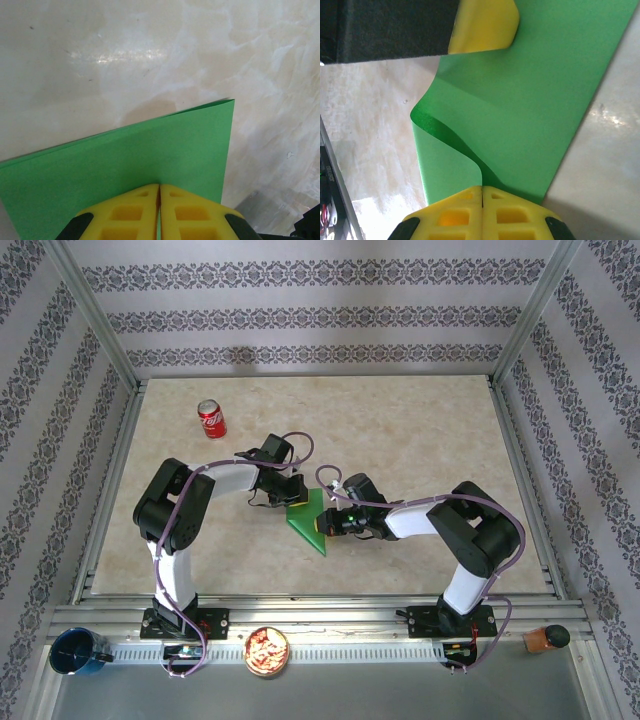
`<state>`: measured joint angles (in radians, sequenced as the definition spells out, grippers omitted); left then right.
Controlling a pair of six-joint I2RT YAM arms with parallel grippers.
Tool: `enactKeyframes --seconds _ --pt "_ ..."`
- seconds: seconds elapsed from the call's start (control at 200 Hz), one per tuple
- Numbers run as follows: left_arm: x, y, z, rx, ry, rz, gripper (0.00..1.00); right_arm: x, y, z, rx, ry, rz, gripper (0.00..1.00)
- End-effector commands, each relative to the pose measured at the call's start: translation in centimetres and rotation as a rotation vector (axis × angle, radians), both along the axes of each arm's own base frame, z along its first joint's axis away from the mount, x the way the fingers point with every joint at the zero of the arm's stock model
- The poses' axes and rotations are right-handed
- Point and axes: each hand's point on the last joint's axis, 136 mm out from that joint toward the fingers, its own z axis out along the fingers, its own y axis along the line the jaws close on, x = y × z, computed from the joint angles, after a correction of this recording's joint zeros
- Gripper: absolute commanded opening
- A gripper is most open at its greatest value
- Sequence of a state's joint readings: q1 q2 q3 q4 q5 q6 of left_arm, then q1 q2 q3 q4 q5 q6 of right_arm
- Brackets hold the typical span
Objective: Fold a paper plane with a square sheet of paper (pick it up from the middle)
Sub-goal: Third fold the triangle at the center of the table.
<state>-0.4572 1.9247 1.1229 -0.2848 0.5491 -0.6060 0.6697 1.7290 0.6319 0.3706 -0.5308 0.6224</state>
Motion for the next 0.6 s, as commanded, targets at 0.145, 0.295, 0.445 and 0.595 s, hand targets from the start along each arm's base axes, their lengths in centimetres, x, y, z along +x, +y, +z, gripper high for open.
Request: enactKeyframes --seconds 0.145,0.295,0.445,0.595 --pt "-0.9 1.1 -1.3 0.06 0.021 0.039 0.1 -0.6 0.2 0.0 0.02 0.0 0.025 0.0" --pt "-1.0 1.1 -1.3 0.059 0.019 0.042 0.1 -0.2 0.0 -0.3 0.007 -0.011 0.006 0.0" --pt "-1.0 1.0 -1.4 0.054 0.02 0.041 0.1 0.2 0.3 0.1 0.01 -0.021 0.003 0.0" --pt "-0.9 1.0 -1.3 0.052 0.018 0.042 0.1 0.4 0.1 -0.1 -0.006 -0.027 -0.004 0.0"
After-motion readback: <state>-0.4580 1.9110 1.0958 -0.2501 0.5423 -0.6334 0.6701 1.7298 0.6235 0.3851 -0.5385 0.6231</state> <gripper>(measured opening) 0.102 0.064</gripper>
